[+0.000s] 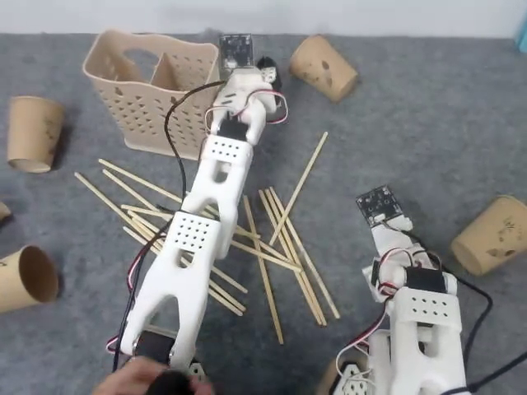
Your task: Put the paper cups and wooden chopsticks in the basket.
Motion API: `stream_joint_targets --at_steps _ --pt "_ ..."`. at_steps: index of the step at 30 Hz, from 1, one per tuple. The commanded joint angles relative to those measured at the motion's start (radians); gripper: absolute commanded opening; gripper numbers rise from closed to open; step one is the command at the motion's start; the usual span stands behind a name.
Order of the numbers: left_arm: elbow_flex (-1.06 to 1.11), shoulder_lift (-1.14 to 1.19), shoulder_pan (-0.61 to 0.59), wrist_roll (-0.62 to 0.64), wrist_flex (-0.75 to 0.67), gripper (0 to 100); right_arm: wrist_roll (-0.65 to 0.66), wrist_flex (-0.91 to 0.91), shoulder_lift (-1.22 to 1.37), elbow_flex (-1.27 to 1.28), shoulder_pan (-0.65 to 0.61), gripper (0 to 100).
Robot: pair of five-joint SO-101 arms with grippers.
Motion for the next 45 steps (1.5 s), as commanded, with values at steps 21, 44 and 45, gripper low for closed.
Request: stream_joint_targets --at_steps 21,44,45 --pt "-0.183 -0.769 -0.015 -0.219 1.229 1 -0.342 0.119 -0.010 -0.477 0.002 8.4" --pt "1.313 -1.706 -0.462 -0.195 0.948 1 -0.511 0.206 0.512 -0.845 -0.265 8.0" --pt "1.420 -1.746 -0.491 -0.195 0.890 1 -0.512 0.208 0.512 -0.845 -0.286 8.0"
